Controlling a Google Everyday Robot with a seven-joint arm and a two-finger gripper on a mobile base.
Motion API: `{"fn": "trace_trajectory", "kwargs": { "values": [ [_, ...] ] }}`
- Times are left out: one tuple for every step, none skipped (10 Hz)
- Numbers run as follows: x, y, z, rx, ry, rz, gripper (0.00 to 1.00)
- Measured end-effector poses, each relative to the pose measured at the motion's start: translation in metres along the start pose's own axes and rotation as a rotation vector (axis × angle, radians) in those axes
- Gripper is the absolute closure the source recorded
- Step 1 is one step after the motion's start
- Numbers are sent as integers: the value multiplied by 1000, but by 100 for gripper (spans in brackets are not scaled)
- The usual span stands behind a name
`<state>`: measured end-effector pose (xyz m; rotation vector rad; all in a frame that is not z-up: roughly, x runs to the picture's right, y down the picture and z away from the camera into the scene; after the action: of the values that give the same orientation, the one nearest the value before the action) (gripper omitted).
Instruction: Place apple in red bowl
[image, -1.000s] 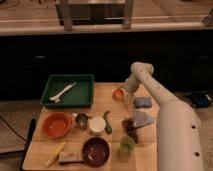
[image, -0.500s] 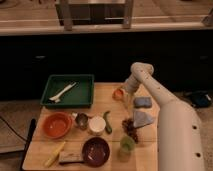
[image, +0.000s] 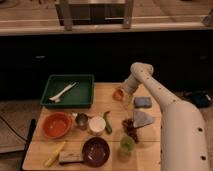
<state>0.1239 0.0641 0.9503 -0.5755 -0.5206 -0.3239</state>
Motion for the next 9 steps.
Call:
{"fn": "trace_trajectory", "kwargs": {
  "values": [
    [-2, 0, 0, 2, -2, -6, 40],
    [-4, 1, 0, 4, -4, -12, 51],
    [-5, 1, 0, 6, -5, -16, 61],
    [-6, 2, 0, 6, -5, -18, 70],
    [-7, 2, 1, 7, -6, -21, 82],
    [-8, 2, 0, 9, -7, -23, 92],
    [-9, 2, 0, 10, -7, -26, 98],
    [-10, 2, -1, 13, -6, -31, 100],
    [-11, 2, -4, 18, -4, -37, 100]
  ]
}}
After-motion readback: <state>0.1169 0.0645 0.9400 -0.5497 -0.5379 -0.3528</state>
